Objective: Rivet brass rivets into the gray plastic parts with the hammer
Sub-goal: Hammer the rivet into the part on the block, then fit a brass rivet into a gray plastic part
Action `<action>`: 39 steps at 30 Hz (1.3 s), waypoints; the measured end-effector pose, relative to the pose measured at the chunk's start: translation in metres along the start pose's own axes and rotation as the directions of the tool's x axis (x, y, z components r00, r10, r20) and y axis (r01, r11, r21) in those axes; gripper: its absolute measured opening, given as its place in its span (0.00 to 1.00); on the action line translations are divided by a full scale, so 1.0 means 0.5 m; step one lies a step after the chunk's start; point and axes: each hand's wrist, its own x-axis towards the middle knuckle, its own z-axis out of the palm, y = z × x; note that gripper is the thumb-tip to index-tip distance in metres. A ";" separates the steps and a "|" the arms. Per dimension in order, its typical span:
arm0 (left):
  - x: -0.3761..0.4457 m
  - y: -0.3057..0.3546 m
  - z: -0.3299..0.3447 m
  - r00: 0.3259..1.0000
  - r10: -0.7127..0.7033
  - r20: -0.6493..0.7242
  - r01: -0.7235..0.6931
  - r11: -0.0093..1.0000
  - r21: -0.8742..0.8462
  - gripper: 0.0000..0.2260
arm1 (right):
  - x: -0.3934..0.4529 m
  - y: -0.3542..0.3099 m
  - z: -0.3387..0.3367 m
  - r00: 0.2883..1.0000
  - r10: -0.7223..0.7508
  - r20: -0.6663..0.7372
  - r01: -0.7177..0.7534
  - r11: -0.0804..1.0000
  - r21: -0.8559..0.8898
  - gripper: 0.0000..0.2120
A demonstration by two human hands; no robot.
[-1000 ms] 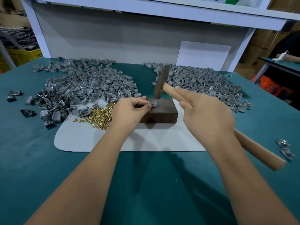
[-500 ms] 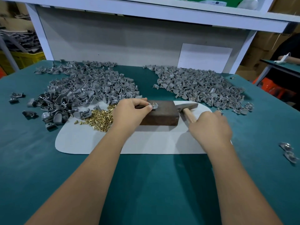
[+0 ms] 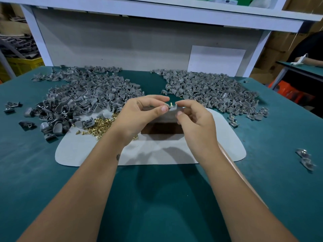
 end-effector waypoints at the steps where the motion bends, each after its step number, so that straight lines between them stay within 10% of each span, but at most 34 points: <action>1: 0.000 -0.001 0.001 1.000 -0.001 0.006 0.001 1.000 -0.015 0.03 | 0.000 0.000 0.001 1.000 -0.004 0.004 0.004 1.000 0.023 0.12; 39: -0.002 -0.001 0.001 0.995 -0.056 0.084 0.050 0.996 0.078 0.04 | 0.003 0.011 -0.015 0.836 -0.494 0.239 0.538 0.651 -0.536 0.03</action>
